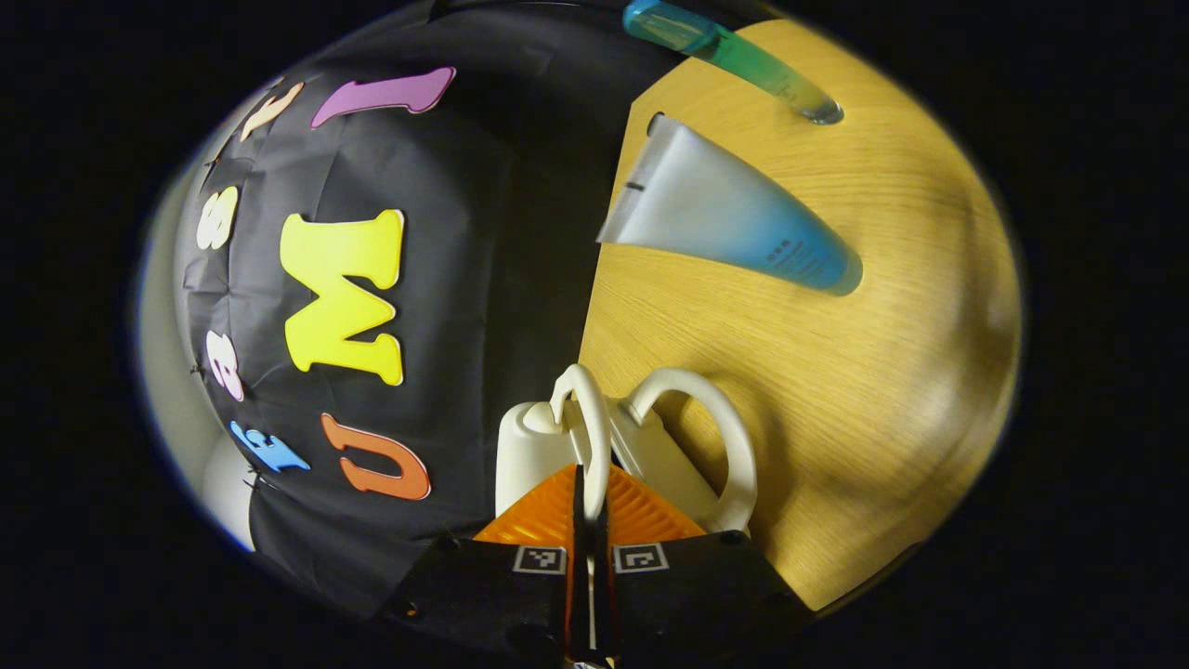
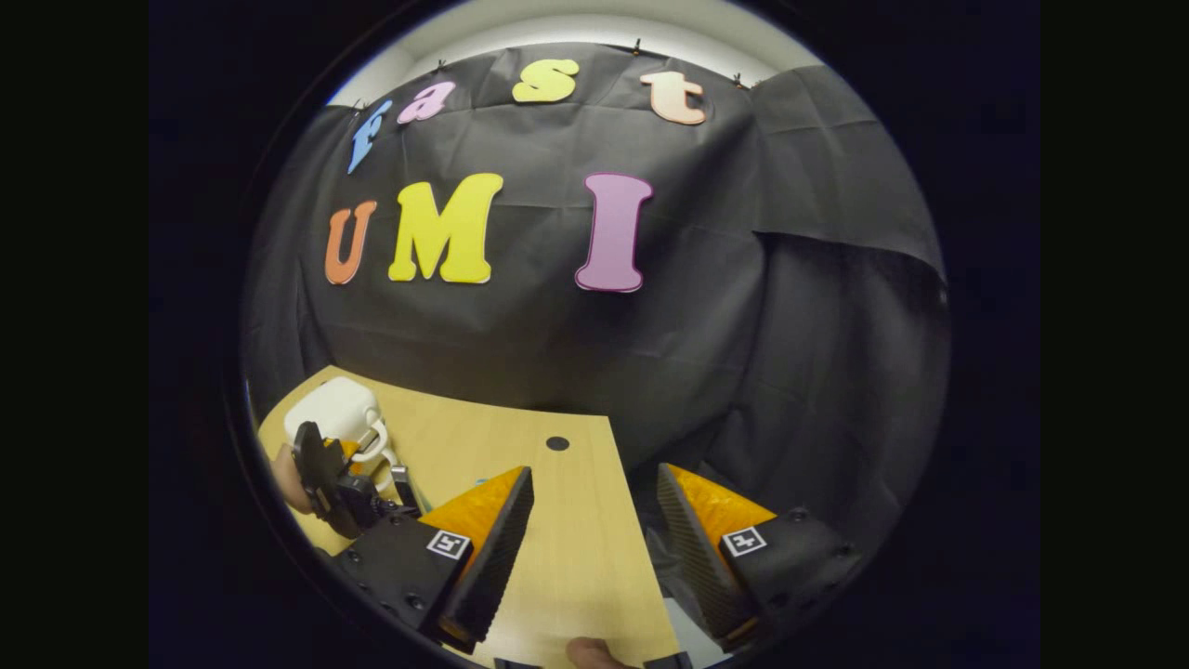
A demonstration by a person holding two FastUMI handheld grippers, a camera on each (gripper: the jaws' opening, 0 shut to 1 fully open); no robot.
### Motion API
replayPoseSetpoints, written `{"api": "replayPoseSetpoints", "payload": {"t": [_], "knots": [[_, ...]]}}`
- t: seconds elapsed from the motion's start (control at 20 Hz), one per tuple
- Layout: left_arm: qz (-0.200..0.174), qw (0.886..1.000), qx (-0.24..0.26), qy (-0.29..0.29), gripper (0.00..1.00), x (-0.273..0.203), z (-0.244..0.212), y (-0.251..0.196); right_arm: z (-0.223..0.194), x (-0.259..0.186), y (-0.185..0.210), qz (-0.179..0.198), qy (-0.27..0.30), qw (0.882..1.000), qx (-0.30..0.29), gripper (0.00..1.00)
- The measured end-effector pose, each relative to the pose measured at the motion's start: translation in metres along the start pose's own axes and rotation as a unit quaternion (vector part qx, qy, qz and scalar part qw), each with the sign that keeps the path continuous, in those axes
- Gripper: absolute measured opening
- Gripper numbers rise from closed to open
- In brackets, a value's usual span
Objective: First open the suitcase, pack the skin care products into it, and then close the suitcase.
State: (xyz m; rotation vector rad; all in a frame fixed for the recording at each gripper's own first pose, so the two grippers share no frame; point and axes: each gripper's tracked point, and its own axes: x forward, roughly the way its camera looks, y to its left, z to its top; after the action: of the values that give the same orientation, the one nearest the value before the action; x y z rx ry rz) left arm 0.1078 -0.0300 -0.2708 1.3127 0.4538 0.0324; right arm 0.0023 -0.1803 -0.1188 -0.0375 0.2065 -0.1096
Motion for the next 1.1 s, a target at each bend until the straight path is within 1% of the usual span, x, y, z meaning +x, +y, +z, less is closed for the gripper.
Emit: {"api": "replayPoseSetpoints", "payload": {"t": [0.1,0.25,0.3,0.35,0.4,0.45,0.5,0.65,0.75,0.85,0.95,1.1], "knots": [[-0.023,0.999,-0.033,-0.011,0.04,-0.007,-0.003,0.015,0.001,0.0,0.015,0.0,0.0,1.0,-0.002,0.8],[-0.035,0.995,-0.086,-0.023,0.03,-0.017,-0.013,0.057,0.011,-0.001,0.033,-0.005,-0.007,1.0,-0.013,0.79],[-0.043,0.992,-0.113,-0.027,0.04,-0.02,-0.019,0.071,0.014,-0.002,0.04,-0.008,-0.009,1.0,-0.013,0.79],[-0.059,0.988,-0.139,-0.034,0.04,-0.021,-0.024,0.083,0.018,-0.004,0.049,-0.007,-0.011,1.0,-0.012,0.8],[-0.081,0.982,-0.166,-0.038,0.03,-0.02,-0.028,0.093,0.02,-0.005,0.06,-0.004,-0.012,1.0,-0.011,0.8],[-0.095,0.976,-0.193,-0.041,0.04,-0.021,-0.035,0.106,0.02,-0.006,0.071,-0.001,-0.012,1.0,-0.012,0.8],[-0.099,0.971,-0.214,-0.044,0.04,-0.019,-0.043,0.12,0.02,-0.007,0.081,-0.001,-0.011,1.0,-0.015,0.8],[-0.102,0.956,-0.271,-0.05,0.04,-0.013,-0.076,0.165,0.021,-0.01,0.113,0.008,-0.006,1.0,-0.022,0.8],[-0.105,0.945,-0.305,-0.05,0.03,-0.007,-0.1,0.186,0.025,-0.013,0.137,0.017,-0.004,0.999,-0.028,0.8],[-0.103,0.937,-0.329,-0.045,0.03,0.001,-0.128,0.203,0.032,-0.015,0.158,0.023,-0.007,0.999,-0.033,0.8],[-0.096,0.933,-0.344,-0.036,0.03,0.011,-0.161,0.215,0.035,-0.014,0.175,0.025,-0.006,0.999,-0.035,0.8],[-0.079,0.936,-0.343,-0.019,0.03,0.037,-0.216,0.226,0.033,-0.013,0.195,0.022,0.012,0.999,-0.027,0.8]]}}
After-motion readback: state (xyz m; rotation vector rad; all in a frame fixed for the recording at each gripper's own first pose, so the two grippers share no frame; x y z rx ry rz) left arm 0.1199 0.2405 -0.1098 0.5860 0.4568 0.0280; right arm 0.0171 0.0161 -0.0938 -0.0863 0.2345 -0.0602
